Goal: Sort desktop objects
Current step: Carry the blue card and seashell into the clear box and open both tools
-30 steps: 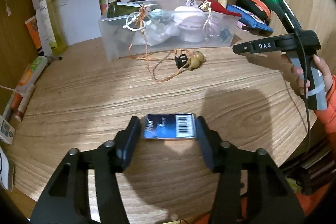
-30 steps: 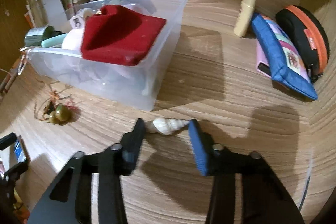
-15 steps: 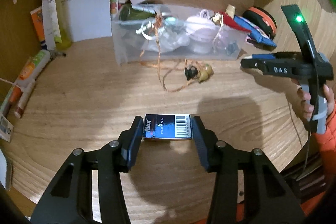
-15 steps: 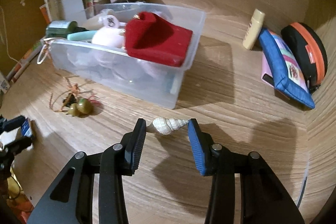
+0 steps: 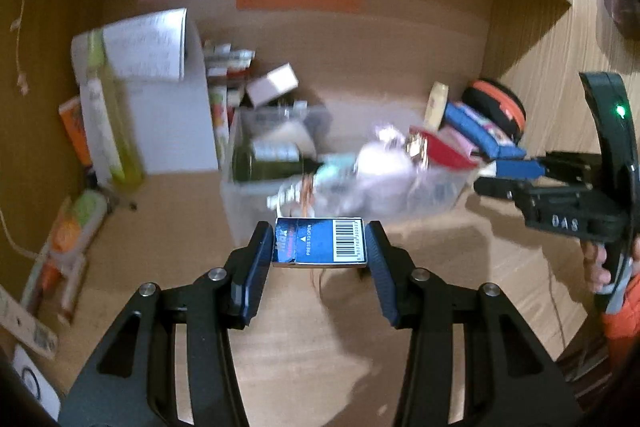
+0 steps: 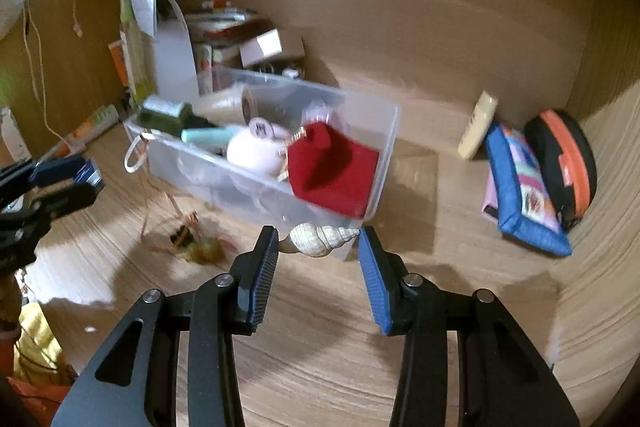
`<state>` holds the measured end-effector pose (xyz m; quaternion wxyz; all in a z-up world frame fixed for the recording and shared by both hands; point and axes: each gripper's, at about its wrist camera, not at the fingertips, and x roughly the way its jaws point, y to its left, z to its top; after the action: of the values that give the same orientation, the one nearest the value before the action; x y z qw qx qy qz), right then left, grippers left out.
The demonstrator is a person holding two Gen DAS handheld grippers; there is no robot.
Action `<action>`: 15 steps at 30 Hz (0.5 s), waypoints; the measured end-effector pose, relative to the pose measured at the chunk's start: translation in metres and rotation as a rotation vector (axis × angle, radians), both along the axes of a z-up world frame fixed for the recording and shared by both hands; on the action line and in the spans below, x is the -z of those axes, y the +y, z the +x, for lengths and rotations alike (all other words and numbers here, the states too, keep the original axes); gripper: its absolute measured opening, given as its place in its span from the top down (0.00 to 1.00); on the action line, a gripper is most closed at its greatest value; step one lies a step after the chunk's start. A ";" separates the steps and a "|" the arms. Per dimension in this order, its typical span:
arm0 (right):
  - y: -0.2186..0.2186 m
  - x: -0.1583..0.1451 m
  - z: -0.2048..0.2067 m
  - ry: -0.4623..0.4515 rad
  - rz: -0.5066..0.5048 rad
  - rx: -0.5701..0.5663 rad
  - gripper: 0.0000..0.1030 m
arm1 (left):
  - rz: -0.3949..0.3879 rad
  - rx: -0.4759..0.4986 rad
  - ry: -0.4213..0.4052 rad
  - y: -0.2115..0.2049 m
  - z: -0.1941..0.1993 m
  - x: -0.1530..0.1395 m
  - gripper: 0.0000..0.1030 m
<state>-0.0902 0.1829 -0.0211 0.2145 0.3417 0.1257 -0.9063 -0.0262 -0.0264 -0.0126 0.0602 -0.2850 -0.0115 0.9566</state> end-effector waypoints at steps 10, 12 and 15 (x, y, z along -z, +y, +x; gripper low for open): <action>0.000 -0.016 -0.013 0.041 -0.038 -0.011 0.63 | -0.005 0.039 0.072 0.011 -0.040 -0.028 0.55; -0.002 -0.016 -0.020 0.038 -0.043 -0.012 0.63 | -0.006 0.051 0.069 0.013 -0.052 -0.029 0.55; -0.007 -0.017 -0.031 0.041 -0.045 -0.011 0.63 | -0.008 0.062 0.057 0.016 -0.070 -0.028 0.55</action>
<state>-0.1207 0.1754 -0.0038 0.2243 0.3178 0.1115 -0.9145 -0.0957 -0.0100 0.0156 0.0888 -0.2583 0.0030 0.9620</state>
